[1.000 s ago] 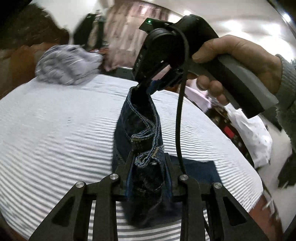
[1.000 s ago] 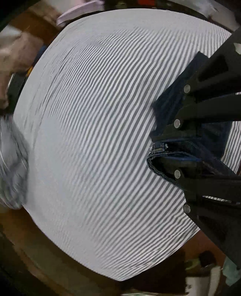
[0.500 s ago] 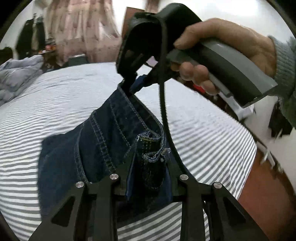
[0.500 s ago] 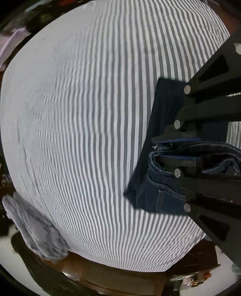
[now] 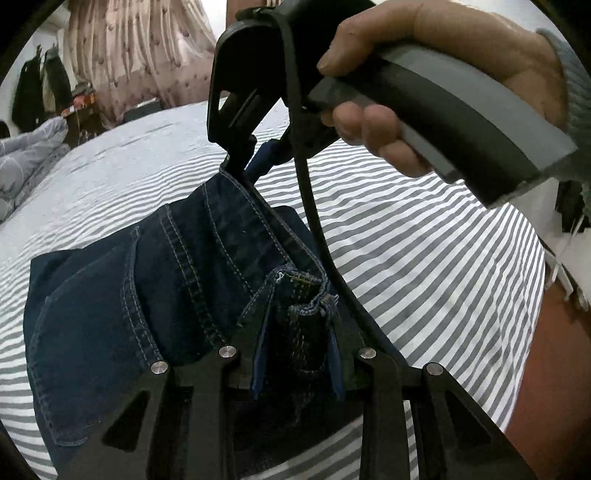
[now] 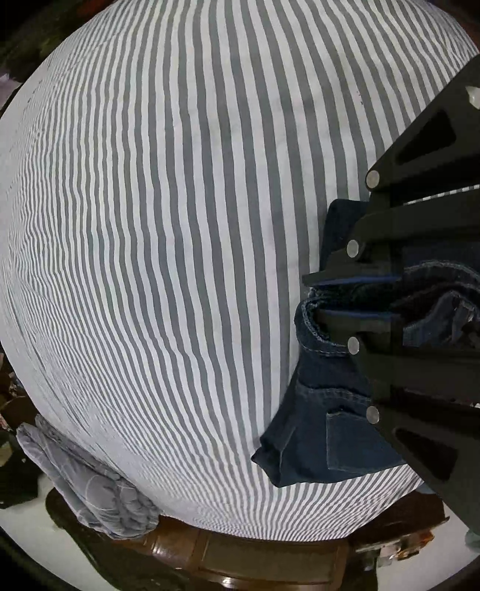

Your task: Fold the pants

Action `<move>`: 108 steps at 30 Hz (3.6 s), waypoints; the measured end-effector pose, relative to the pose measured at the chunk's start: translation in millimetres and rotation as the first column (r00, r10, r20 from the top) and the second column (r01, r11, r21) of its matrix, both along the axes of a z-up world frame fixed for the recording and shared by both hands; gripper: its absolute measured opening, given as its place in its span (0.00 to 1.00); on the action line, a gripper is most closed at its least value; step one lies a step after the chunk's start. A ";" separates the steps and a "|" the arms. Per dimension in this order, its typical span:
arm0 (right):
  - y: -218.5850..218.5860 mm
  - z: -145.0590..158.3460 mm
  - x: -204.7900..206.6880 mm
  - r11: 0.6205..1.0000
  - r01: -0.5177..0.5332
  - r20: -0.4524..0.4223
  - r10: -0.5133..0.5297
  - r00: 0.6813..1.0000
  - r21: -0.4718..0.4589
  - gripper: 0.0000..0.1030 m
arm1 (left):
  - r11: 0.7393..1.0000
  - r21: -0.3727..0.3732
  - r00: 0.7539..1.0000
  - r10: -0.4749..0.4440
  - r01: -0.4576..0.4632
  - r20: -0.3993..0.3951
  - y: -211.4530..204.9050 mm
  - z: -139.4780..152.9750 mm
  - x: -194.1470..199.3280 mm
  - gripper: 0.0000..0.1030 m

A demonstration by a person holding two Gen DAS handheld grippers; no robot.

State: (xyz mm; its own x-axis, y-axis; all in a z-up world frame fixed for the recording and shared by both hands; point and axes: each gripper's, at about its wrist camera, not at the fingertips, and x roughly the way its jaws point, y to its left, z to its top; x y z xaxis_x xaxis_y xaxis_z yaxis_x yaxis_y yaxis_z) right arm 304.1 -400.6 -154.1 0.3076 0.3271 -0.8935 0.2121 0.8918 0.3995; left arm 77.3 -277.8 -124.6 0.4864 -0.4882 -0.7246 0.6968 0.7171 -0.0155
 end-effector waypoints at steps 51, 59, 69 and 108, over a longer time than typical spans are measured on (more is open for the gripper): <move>30.5 -21.8 -97.5 0.999 -0.004 0.036 0.006 0.999 -0.040 0.11 | 0.938 0.136 0.922 0.341 -0.319 -0.185 184.9 -25.4 87.4 0.86; -27.2 -13.7 -123.9 0.987 0.068 0.120 -0.085 0.989 0.144 0.61 | 0.918 -0.037 0.880 0.366 -0.394 -0.302 241.4 4.2 120.2 0.86; -51.6 -69.9 -126.3 0.921 0.032 0.128 -0.088 0.988 0.389 0.61 | 0.841 -0.081 0.744 0.423 -0.534 -0.517 281.4 -42.4 153.8 0.86; -12.1 -85.6 -89.1 0.930 -0.018 0.178 -0.051 0.983 0.367 0.42 | 0.936 -0.009 0.879 0.327 -0.352 -0.346 207.9 -27.1 132.0 0.35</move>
